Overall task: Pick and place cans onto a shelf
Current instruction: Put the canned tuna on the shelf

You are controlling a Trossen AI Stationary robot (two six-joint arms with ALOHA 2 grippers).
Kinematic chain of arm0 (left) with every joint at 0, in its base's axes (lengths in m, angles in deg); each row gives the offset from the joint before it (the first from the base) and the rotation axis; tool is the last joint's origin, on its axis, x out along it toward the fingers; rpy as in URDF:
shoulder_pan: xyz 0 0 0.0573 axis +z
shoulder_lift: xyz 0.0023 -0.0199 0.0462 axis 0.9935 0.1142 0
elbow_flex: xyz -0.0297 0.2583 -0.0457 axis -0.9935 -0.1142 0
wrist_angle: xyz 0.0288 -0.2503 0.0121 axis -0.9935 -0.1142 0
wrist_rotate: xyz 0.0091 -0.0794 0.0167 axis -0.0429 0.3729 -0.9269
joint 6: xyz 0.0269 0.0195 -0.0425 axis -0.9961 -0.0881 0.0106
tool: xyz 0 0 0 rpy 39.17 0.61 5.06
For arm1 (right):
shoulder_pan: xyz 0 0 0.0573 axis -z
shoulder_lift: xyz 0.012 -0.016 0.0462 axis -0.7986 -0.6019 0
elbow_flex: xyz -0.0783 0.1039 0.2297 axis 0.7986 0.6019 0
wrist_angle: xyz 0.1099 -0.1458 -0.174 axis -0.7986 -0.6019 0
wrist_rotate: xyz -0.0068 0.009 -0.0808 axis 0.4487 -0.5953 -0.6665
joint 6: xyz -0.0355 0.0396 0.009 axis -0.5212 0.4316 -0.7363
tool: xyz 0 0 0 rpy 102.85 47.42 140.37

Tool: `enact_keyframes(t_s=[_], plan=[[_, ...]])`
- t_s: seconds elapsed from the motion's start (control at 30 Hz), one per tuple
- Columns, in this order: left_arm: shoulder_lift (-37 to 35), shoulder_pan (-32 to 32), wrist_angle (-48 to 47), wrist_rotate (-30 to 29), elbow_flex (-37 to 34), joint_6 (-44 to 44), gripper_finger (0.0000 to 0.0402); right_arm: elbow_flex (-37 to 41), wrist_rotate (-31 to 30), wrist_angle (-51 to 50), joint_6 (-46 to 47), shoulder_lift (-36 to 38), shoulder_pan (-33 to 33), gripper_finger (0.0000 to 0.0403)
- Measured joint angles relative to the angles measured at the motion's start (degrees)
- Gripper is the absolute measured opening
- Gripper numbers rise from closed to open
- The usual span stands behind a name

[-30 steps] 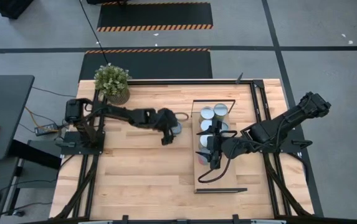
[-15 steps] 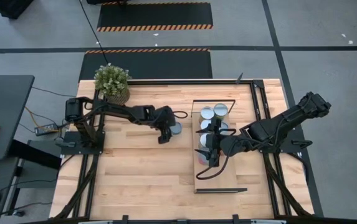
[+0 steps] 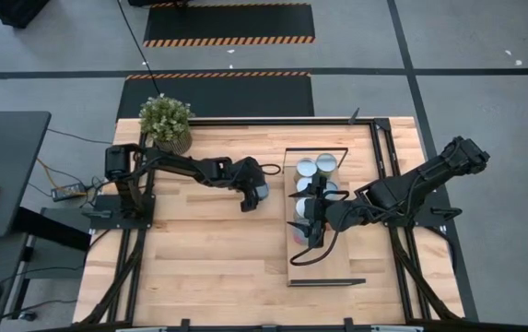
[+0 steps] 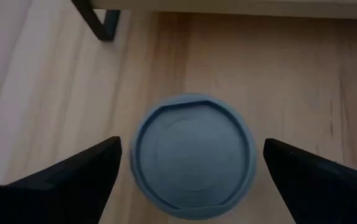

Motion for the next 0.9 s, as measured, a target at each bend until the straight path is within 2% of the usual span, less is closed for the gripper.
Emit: enact_keyframes(t_s=[0.2,0.47,0.57,0.7,0.9], plan=[[0.68,-0.29,-0.51,0.61,-0.02,0.78,0.0376,0.00,0.00,0.16,0.02,0.00,0.00,0.0338],[1.92,-1.43,0.90,0.66,0.00,0.42,0.0302,0.00,0.00,0.30,-0.45,0.00,0.00,0.0338],[0.79,-2.76,1.10,4.44,-0.02,0.52,0.0288,0.00,0.00,0.21,-0.98,0.00,-0.02,0.0338],[-0.71,-7.38,2.02,7.02,0.02,1.14,0.0290,0.00,-1.24,-1.14,-1.03,1.12,-0.59,0.0338],[-0.92,-17.13,7.58,6.19,0.00,7.36,0.0296,0.00,-4.94,-1.08,-0.55,4.42,-3.43,0.0338]])
